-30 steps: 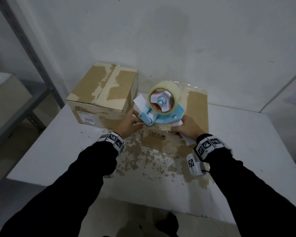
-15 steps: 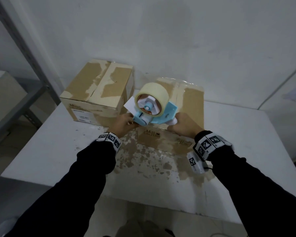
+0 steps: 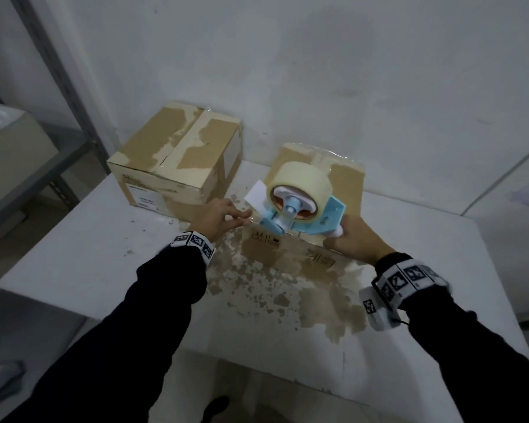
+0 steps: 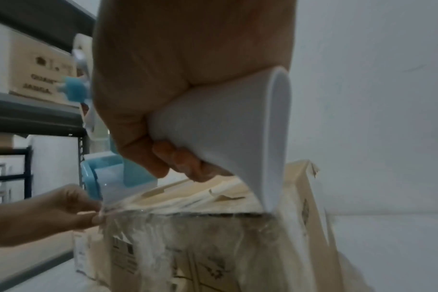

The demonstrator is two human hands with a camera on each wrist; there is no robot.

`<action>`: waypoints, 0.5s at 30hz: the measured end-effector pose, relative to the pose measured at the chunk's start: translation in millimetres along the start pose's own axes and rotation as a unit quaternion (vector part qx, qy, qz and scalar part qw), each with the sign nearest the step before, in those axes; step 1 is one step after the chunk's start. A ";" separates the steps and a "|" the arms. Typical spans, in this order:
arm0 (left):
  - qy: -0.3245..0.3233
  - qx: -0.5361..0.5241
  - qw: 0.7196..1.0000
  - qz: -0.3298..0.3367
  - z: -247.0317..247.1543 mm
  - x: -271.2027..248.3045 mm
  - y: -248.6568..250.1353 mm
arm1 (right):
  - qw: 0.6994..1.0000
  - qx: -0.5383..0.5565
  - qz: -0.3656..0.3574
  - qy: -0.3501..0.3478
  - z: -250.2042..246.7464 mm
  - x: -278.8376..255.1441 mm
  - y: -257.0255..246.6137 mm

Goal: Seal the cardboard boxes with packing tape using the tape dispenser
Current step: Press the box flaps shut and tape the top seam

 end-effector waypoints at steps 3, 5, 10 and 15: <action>-0.009 0.029 1.000 0.000 -5.9 3.3 5.0 | 0.998 0.056 0.016 0.003 1.9 2.7 0.0; -0.002 0.052 0.999 0.011 -10.2 7.2 4.3 | 0.997 0.078 0.027 0.003 3.6 5.1 3.0; 0.008 0.056 0.998 0.038 -11.8 8.1 26.9 | 0.995 0.099 0.024 -0.010 1.5 6.9 6.2; 0.056 0.031 0.997 0.043 14.1 -5.8 38.8 | 0.996 0.089 0.027 -0.014 -0.5 7.3 10.9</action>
Point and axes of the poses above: each hand's wrist, its own x-axis towards the middle knuckle, its own z-axis out of the palm, y = z × x, the point moved 2 cm from there along x, towards the middle knuckle, and after that the axes turned 12 degrees about x, right-handed, at the moved point
